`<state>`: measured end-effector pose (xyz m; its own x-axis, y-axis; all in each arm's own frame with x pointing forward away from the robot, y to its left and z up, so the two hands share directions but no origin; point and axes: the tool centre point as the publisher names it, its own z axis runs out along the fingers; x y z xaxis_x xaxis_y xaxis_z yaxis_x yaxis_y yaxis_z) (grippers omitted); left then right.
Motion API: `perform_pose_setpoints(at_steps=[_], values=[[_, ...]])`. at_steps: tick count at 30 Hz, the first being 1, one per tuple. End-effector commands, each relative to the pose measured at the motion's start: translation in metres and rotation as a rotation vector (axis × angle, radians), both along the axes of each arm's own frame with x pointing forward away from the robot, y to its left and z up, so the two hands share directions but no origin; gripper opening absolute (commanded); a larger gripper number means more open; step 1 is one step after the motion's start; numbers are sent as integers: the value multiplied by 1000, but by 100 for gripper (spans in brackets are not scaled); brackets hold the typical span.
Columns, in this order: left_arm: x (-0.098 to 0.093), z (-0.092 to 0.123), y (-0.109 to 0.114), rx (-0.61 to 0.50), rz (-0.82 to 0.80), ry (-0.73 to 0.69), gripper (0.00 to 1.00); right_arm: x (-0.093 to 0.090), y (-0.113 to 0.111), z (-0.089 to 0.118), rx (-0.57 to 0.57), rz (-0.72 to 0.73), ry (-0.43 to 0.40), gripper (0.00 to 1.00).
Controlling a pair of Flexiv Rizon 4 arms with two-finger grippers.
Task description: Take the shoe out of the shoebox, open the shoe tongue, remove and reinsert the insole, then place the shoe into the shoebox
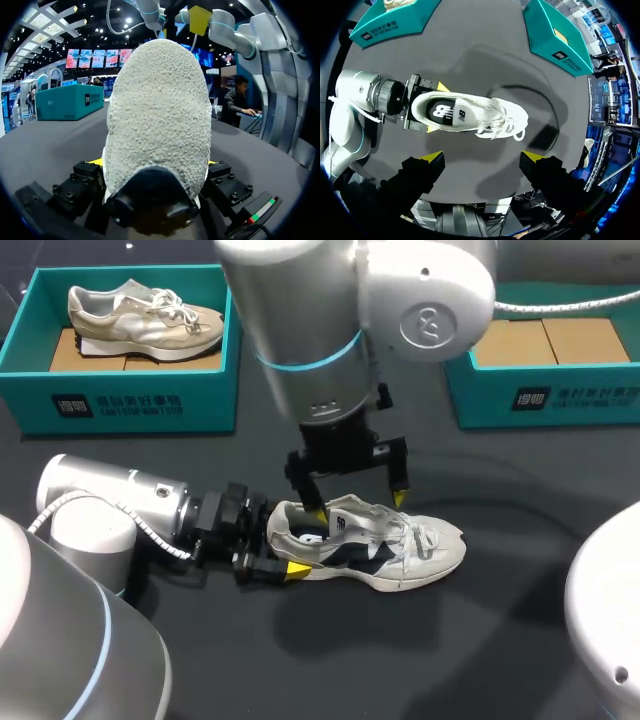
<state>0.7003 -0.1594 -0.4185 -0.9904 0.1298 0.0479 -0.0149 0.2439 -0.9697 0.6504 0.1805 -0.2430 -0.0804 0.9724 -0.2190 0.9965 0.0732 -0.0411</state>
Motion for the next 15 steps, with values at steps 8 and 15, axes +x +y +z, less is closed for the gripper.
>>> perform_pose_setpoints(at_steps=[8, 15], values=[[1, -3, -3, 0, 1, 0, 0, 12, 13, -30, -114, -59, -14, 100], [1, -3, -3, 0, 1, 0, 0, 17, 17, -43, -142, -79, -25, 100]])
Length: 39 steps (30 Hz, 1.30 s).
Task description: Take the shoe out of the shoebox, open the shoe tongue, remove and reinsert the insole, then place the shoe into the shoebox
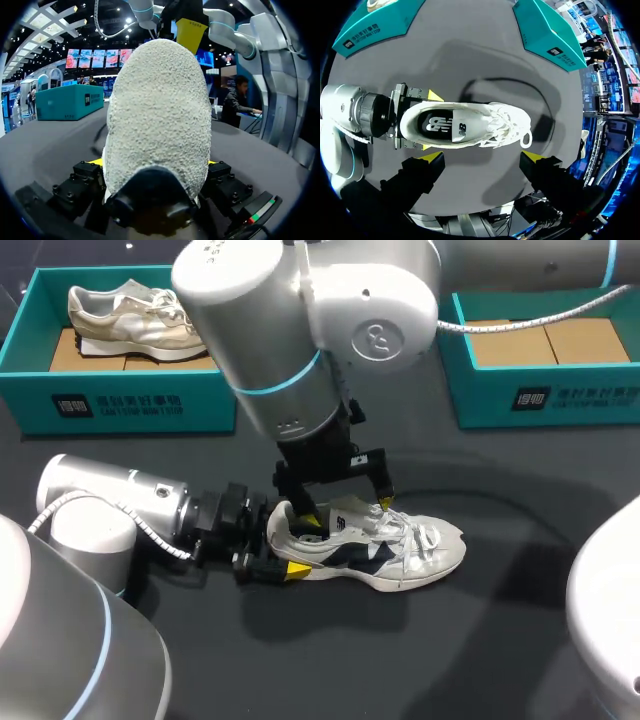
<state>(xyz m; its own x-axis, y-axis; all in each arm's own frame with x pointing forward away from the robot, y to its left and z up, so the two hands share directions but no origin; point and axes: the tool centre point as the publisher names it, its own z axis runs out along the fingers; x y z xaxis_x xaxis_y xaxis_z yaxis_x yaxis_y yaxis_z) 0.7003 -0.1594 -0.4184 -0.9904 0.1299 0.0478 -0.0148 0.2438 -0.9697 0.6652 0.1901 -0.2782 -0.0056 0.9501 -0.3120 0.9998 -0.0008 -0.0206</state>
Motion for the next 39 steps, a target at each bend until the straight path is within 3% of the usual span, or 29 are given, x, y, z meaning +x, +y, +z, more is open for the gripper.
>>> perform_pose_setpoints(at_steps=[1, 16, 29, 39], values=[[1, -3, -3, 0, 1, 0, 0, 3, 8, -9, -50, -8, -4, 100], [1, -3, -3, 0, 1, 0, 0, 9, 9, -36, -68, -32, -42, 100], [1, -3, -3, 0, 1, 0, 0, 15, 17, -46, -138, -41, -54, 100], [1, -3, -3, 0, 1, 0, 0, 13, 9, -54, -175, -57, -78, 100]])
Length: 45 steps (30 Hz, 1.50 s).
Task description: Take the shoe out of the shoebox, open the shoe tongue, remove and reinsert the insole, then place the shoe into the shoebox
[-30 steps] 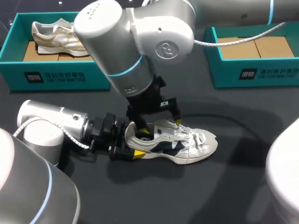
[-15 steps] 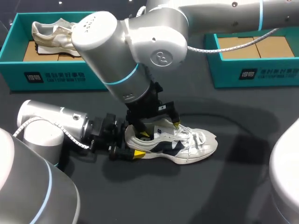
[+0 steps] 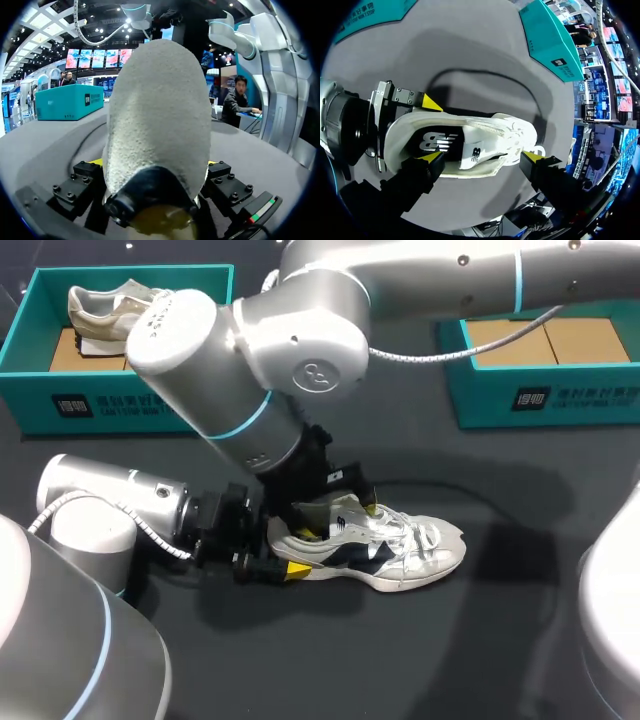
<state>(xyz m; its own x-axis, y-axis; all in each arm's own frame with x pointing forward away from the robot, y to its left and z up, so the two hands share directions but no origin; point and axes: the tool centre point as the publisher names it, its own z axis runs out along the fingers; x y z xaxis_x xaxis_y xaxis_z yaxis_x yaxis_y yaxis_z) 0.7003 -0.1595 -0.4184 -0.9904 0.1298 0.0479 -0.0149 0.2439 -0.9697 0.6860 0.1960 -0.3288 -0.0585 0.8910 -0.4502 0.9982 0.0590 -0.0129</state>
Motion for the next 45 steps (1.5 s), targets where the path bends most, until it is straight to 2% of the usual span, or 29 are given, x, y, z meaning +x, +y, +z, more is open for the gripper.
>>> perform_pose_setpoints(at_steps=[1, 7, 15, 19, 26, 36, 38, 40, 41, 42, 45], values=[[1, -3, -3, 0, 1, 0, 0, -7, 2, -5, -24, -115, -78, 100], [1, -3, -3, 0, 1, 0, 0, -5, -6, -11, -33, -113, -96, 93], [1, -3, -3, 0, 1, 0, 0, -6, -18, -22, -23, -127, -109, 73], [1, -3, -3, 0, 1, 0, 0, -8, -24, -22, -19, -134, -112, 71], [1, -3, -3, 0, 1, 0, 0, -5, -34, -13, -18, -138, -122, 47], [1, -3, -3, 0, 1, 0, 0, -3, -38, -12, 6, -130, -118, 41], [1, -3, -3, 0, 1, 0, 0, -3, -40, -12, 17, -133, -114, 33], [1, -3, -3, 0, 1, 0, 0, -4, -42, -11, 33, -137, -99, 18], [1, -3, -3, 0, 1, 0, 0, -4, -44, -10, 36, -136, -97, 4], [1, -3, -3, 0, 1, 0, 0, -4, -45, -9, 40, -136, -90, 0], [1, -3, -3, 0, 1, 0, 0, -3, -52, -3, 70, -127, -70, 0]])
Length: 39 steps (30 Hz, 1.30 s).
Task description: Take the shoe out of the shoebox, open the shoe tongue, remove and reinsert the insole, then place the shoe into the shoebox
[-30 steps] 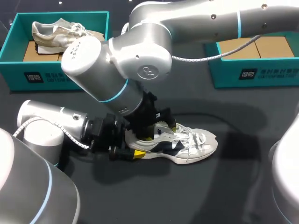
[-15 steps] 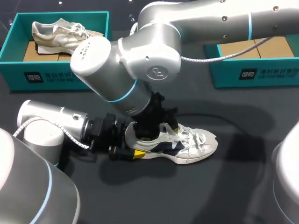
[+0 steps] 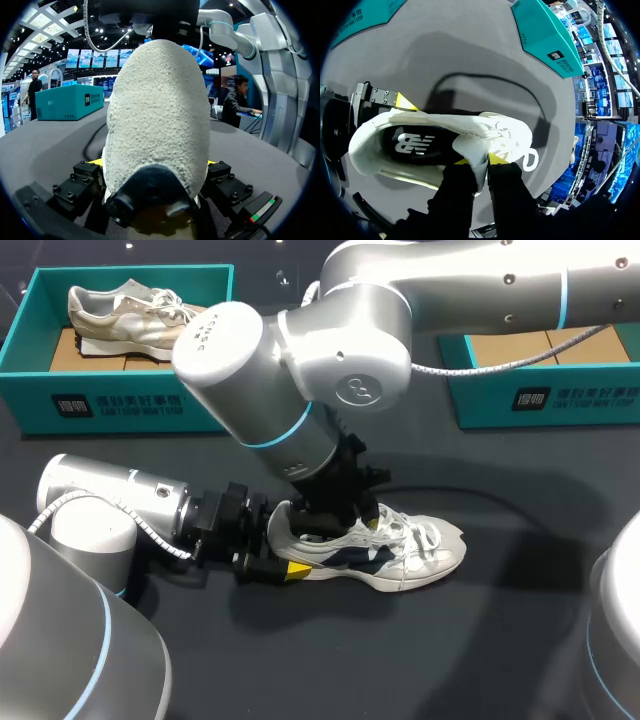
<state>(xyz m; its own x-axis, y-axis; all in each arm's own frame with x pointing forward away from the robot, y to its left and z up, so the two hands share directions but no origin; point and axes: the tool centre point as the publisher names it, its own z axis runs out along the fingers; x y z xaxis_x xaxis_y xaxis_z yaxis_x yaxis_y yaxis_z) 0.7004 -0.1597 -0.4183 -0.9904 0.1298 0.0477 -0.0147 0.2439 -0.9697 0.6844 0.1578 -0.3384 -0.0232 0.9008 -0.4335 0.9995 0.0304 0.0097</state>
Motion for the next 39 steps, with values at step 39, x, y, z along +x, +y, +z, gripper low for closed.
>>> perform_pose_setpoints(at_steps=[39], values=[[1, -3, -3, 0, 1, 0, 0, 5, -94, 16, 215, -46, 50, 0]])
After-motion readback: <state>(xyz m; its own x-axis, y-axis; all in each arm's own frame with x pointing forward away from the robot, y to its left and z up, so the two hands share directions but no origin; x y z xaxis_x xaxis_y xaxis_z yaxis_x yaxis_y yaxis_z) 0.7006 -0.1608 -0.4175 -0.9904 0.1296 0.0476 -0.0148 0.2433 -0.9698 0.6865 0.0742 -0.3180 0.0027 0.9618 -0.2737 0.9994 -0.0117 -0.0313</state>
